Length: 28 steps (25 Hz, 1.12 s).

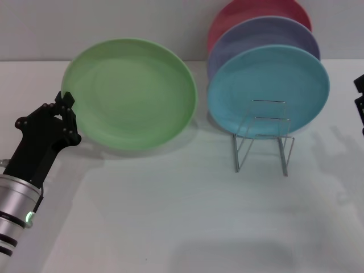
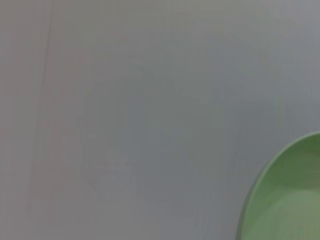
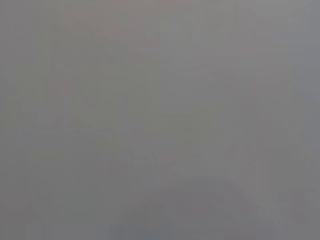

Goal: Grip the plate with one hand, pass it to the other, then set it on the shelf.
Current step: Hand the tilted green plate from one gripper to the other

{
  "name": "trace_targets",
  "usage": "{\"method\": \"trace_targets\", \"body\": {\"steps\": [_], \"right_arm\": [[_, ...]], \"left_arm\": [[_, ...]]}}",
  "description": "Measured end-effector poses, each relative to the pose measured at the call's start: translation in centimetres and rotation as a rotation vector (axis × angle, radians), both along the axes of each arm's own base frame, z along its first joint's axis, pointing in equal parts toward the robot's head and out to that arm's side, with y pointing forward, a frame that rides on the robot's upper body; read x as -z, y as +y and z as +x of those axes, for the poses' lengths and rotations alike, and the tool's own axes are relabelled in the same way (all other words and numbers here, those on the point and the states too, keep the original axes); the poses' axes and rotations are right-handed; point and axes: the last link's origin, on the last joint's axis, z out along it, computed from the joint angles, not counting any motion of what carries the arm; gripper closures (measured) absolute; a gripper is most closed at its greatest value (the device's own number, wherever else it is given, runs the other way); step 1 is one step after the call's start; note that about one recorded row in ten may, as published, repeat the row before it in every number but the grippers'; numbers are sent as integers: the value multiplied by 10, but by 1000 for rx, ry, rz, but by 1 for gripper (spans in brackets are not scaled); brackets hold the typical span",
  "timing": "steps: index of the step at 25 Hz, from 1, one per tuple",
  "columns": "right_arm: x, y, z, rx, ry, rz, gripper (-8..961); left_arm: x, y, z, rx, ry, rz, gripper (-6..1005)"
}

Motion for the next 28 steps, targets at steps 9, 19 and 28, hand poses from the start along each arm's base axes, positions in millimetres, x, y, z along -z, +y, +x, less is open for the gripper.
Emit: {"method": "trace_targets", "body": {"steps": [9,19,28], "right_arm": [[25,7,-27,-86,6,-97,472],[56,23,-52,-92,-23,-207,473],[76,32,-67,-78,-51,-278,473]], "left_arm": [[4,-4,0,-51,8,43,964],[9,-11,7,-68,19,95,964],[10,-12,9,-97,-4,113,964]]}}
